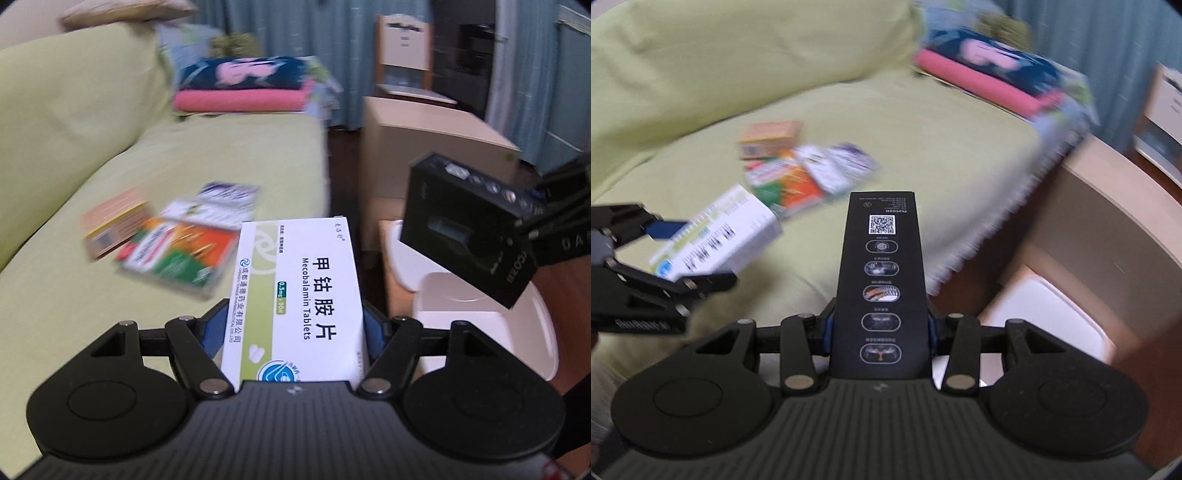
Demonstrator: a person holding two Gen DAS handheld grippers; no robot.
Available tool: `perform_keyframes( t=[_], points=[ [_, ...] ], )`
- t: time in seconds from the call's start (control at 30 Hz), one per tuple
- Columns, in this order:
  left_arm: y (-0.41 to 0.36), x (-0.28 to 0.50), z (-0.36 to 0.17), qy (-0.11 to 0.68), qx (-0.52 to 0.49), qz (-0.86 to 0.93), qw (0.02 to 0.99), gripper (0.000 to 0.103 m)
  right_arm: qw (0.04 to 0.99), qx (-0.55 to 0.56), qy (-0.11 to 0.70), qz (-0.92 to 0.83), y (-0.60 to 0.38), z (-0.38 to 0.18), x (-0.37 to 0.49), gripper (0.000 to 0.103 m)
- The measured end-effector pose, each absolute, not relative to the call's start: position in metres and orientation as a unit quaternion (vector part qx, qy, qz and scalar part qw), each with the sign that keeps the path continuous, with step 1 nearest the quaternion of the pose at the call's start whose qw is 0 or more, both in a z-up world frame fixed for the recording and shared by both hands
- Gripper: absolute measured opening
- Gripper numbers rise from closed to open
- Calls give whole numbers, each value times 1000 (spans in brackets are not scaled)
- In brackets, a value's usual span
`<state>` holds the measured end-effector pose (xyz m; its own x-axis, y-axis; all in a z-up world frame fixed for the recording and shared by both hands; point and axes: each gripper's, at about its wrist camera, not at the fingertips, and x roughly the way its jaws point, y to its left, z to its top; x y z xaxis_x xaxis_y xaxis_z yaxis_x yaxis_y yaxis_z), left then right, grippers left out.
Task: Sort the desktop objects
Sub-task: 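Carry the black box with the right tool into the white basin while the left tool holds the Mecobalamin box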
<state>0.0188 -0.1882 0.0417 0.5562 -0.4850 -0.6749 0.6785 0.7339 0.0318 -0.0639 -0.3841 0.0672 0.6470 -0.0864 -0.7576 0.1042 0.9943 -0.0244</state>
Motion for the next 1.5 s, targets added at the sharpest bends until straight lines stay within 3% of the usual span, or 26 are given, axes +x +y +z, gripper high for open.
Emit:
perform_keyframes(
  t=[0.5,1.0,1.5],
  points=[
    [-325,-4,1,350,201,-431,807,71,857,111,472,-175,-497,-61,-162,39],
    [-389,36,-74,388,190,-437,789,71,832,194,482,-194,-536,-191,-117,39],
    [-401,46,-90,391,171,-454,782,71,802,339,463,-166,-557,-243,-99,39]
  ],
)
